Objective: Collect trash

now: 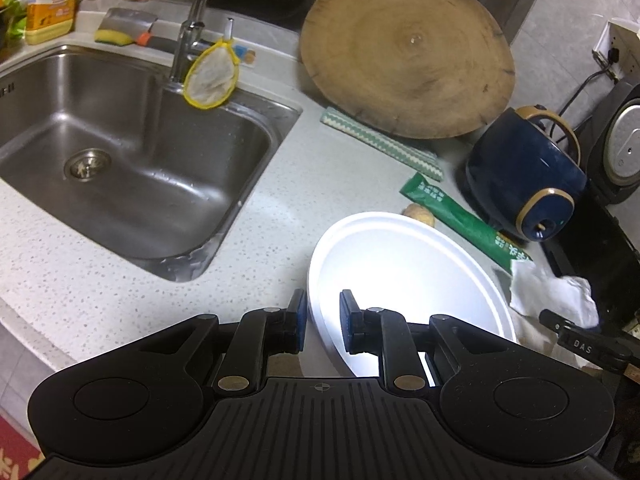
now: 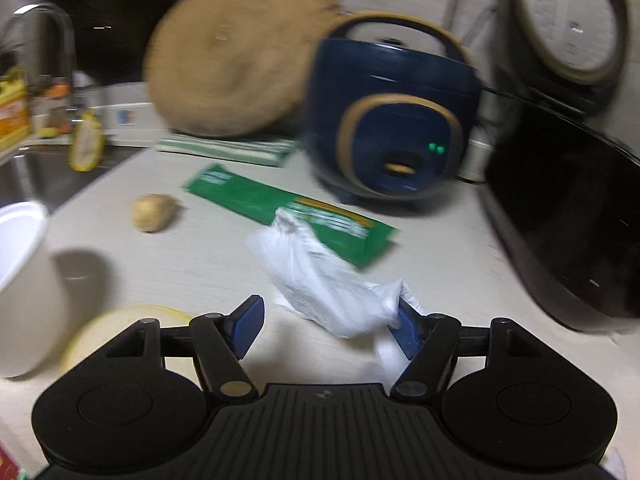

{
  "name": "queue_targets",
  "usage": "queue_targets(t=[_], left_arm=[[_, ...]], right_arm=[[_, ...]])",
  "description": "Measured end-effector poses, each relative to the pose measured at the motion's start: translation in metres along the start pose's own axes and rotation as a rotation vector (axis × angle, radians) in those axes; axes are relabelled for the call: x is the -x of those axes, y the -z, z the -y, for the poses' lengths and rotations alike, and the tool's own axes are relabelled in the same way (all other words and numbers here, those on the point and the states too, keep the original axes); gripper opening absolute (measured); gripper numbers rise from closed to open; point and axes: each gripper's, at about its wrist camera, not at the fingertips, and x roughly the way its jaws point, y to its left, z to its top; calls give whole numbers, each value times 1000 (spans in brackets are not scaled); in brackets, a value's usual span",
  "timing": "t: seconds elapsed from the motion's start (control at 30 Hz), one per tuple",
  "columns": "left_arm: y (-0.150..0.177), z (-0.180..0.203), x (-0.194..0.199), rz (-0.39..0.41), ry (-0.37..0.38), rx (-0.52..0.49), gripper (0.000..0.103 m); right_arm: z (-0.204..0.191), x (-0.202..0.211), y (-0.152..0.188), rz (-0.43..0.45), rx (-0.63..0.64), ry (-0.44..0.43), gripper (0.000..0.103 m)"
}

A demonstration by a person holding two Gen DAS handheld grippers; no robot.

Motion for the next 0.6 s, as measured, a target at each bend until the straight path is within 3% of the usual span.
queue_targets(t=[0.1,0.13,0.23,0.5,0.57,0.6], left_arm=[[0,0,-1,0,0,3,20],[0,-1,-1,0,1,4,20],[0,0,-2,1,2,7,20],[1,4,2,2,-5,-13,20],[2,5,3,-1,-8,-17,20],[2,4,3,-2,-9,-18,20]], right_arm=[[1,4,3,32,8,75,71],[2,4,2,39,5,75,77],[4,-4,-3,36,-44,40,80],[1,-66,-16,-131,-180,-61,82],[-3,-65,-17,-110,-183,-61,77],[-4,-64,-18,-108,-186,-91,62]])
